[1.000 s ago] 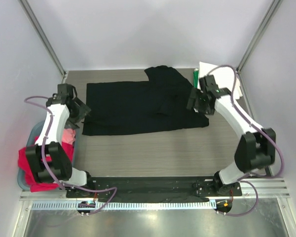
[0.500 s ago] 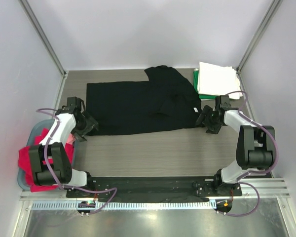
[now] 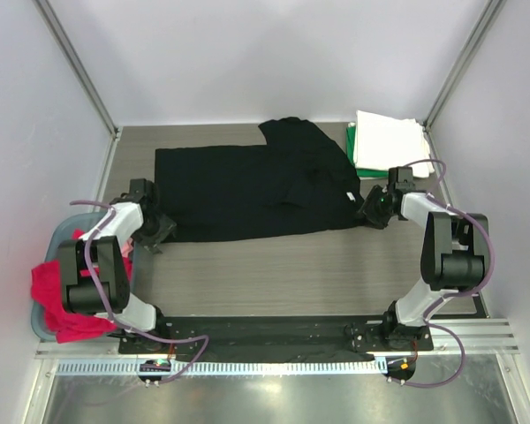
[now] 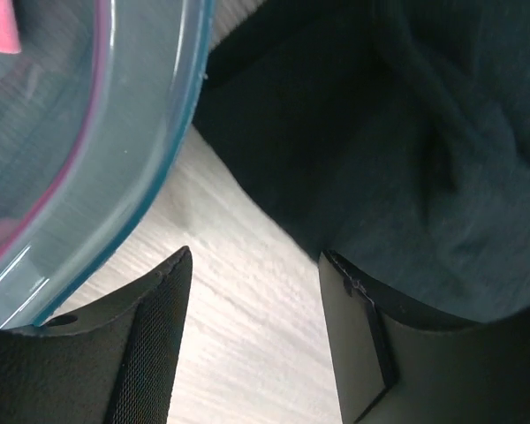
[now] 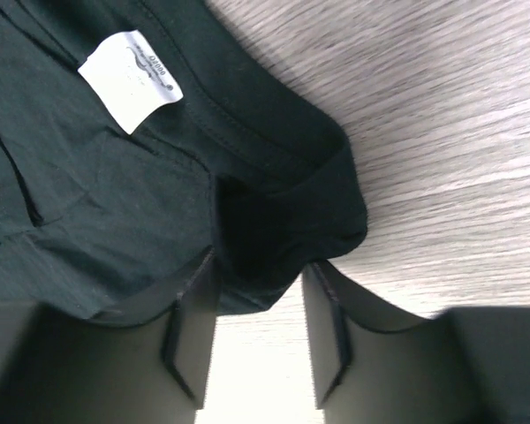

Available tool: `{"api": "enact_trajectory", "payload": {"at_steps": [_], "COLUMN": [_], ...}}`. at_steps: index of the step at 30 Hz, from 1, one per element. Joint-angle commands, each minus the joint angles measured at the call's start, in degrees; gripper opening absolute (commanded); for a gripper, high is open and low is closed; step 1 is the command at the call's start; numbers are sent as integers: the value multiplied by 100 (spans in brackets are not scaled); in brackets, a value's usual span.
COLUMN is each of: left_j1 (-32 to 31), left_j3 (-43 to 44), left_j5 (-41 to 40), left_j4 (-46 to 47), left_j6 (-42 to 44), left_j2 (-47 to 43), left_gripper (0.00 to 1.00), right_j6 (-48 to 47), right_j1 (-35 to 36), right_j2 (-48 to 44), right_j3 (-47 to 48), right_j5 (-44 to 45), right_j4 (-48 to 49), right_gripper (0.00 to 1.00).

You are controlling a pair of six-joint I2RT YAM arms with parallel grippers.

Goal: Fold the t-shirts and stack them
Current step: Fold the tshirt

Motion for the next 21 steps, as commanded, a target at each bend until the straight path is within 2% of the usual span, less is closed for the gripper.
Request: {"api": "enact_trajectory", "payload": {"at_steps": [1,9,12,15,16,17,20,21], "left_j1": [79,70,61,9,-9,-27,-53,-53], "left_j3": [63,239,300,283,239,230,291,326], "left_j5": [-585,-850,-797,-814,-797,-771,-674,-613], "left_j4": [488,699,725,822,857,918,910,840], "left_j6": [-247,-450,-476,-520,-529,-529,-468,-450], "left_j2": [319,828,996,1163,1233,1260,1339,1304], "left_gripper": [61,60,53,43,36,21,1,0], "right_j6": [-23,-49,-41,-41,-41,-41,-32,-23], "right_j1": [-71,-98,-98,-98,-98,-98,-98,-98], "right_j2": [73,117,222,258,267,267,267,241], "right_j3": [64,29,64,55,55,55,64,90], "right_j5": [-74,-214,-284,-372,-390,-408,-416,-416], "right_j4": [195,222,248,283,301,301,275,266], "right_gripper": [45,34,27,17,8,4,1,1]}}
